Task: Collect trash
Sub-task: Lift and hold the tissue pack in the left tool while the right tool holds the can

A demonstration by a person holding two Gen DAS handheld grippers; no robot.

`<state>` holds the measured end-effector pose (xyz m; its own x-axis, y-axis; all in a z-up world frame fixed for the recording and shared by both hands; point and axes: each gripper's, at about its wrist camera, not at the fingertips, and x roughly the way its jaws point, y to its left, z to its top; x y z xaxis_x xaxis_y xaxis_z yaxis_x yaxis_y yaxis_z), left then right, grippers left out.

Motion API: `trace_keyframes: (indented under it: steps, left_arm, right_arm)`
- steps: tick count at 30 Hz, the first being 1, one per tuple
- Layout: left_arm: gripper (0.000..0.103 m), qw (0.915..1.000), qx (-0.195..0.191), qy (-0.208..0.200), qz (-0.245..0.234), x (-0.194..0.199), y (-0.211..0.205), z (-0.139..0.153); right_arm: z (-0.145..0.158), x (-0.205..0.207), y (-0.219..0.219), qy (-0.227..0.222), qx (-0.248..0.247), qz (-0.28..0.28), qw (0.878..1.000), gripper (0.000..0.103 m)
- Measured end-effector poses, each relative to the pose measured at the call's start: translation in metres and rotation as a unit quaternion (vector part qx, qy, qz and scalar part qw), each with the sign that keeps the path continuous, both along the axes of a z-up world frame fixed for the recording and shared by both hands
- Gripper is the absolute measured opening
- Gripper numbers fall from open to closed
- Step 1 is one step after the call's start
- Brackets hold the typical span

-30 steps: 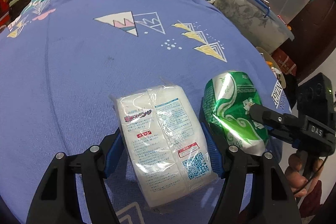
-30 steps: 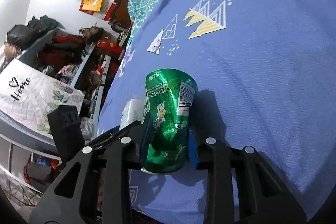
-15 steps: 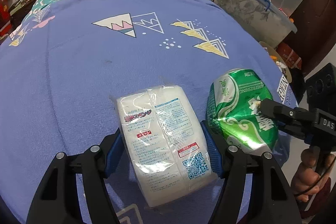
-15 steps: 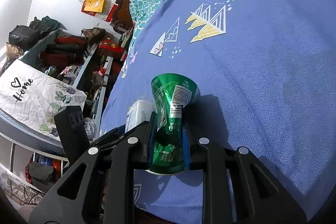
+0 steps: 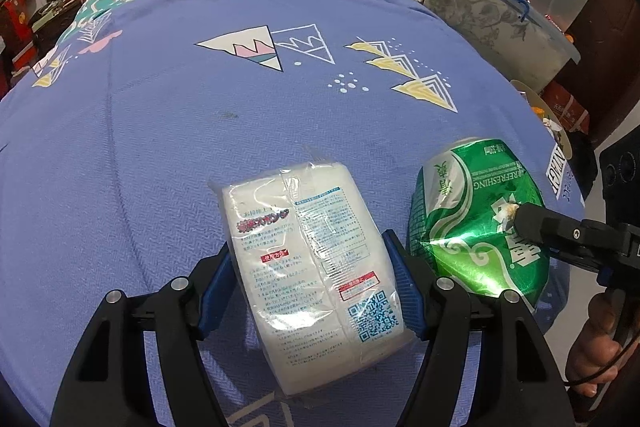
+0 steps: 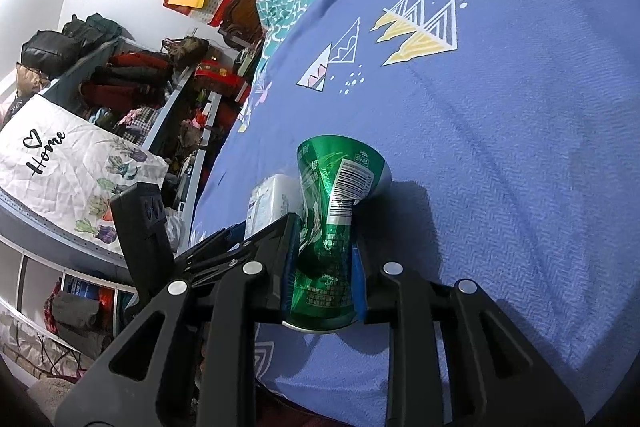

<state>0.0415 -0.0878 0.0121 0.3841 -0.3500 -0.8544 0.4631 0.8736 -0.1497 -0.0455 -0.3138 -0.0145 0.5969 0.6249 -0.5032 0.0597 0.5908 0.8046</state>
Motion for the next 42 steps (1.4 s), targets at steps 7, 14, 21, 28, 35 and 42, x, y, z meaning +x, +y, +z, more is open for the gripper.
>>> trace_keyframes:
  steps: [7, 14, 21, 28, 35, 42]
  left_arm:
    - [0.066, 1.0, 0.004, -0.005, 0.001, -0.003, -0.002, 0.001]
    - [0.068, 0.9999, 0.007, -0.009, 0.001, -0.005, -0.003, 0.0]
    - [0.069, 0.9999, 0.01, -0.012, 0.002, -0.005, -0.003, 0.0]
    - [0.071, 0.9998, 0.012, -0.016, 0.0, -0.006, -0.003, -0.001]
    - [0.072, 0.9998, 0.013, -0.018, -0.001, -0.006, -0.003, -0.002]
    - [0.074, 0.9997, 0.014, -0.018, -0.001, -0.006, -0.004, -0.002]
  right_arm:
    - [-0.002, 0.0, 0.001, 0.004, 0.0, 0.001, 1.0, 0.03]
    - [-0.005, 0.0, 0.001, 0.008, 0.001, -0.002, 1.0, 0.036]
    - [-0.008, 0.001, 0.004, 0.013, 0.001, 0.002, 1.0, 0.046]
    - [-0.013, 0.001, 0.007, 0.018, 0.001, 0.001, 1.0, 0.052]
    - [-0.017, 0.002, 0.007, 0.022, 0.004, 0.001, 1.0, 0.055]
    - [-0.019, 0.002, 0.004, 0.024, 0.005, -0.001, 1.0, 0.056]
